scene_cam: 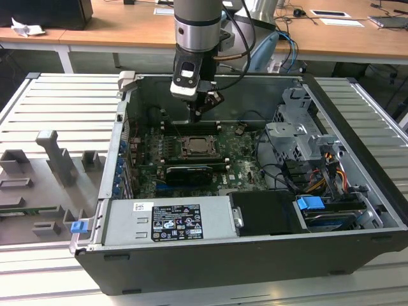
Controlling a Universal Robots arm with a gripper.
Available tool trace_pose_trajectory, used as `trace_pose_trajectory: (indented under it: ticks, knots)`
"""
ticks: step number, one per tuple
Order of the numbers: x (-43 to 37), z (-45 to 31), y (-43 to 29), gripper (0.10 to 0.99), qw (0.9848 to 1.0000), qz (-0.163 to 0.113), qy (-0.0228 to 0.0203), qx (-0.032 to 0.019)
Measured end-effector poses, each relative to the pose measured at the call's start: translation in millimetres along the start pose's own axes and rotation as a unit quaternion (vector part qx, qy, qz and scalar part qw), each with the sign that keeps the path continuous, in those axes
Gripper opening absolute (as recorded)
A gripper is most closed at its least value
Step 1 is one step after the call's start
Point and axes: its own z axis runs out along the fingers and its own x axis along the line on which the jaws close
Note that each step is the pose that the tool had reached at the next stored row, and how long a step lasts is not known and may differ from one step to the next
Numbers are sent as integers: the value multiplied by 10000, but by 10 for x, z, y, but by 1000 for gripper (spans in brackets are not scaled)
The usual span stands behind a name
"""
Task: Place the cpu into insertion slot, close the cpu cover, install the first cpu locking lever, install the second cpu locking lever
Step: 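Install the first cpu locking lever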
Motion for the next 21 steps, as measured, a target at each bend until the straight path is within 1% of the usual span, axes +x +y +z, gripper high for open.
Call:
trace_pose_trajectory:
  ticks: [2, 3, 5, 7, 8, 9, 10, 11, 14, 15, 16, 17, 21]
  knots:
    - [0, 0, 0, 106, 9998, -218, 15, 4]
    - [0, 0, 0, 106, 9996, -281, 19, 6]
    - [0, 0, 0, 106, 9987, -499, 33, 10]
    - [0, 0, 0, 106, 9974, -714, 48, 14]
    - [0, 0, 0, 106, 9961, -882, 59, 18]
    - [0, 0, 0, 106, 9943, -1061, 71, 22]
    - [0, -1, -1, 106, 9931, -1166, 78, 24]
    - [0, 0, -1, 106, 9915, -1302, 87, 26]
    - [-1, 0, -1, 106, 9886, -1504, 101, 30]
    - [-1, 0, -2, 106, 9873, -1587, 106, 33]
    - [-1, 0, -2, 106, 9853, -1704, 114, 34]
    - [-1, 0, -2, 106, 9840, -1777, 119, 36]
    - [-2, 0, -2, 106, 9796, -2006, 134, 41]
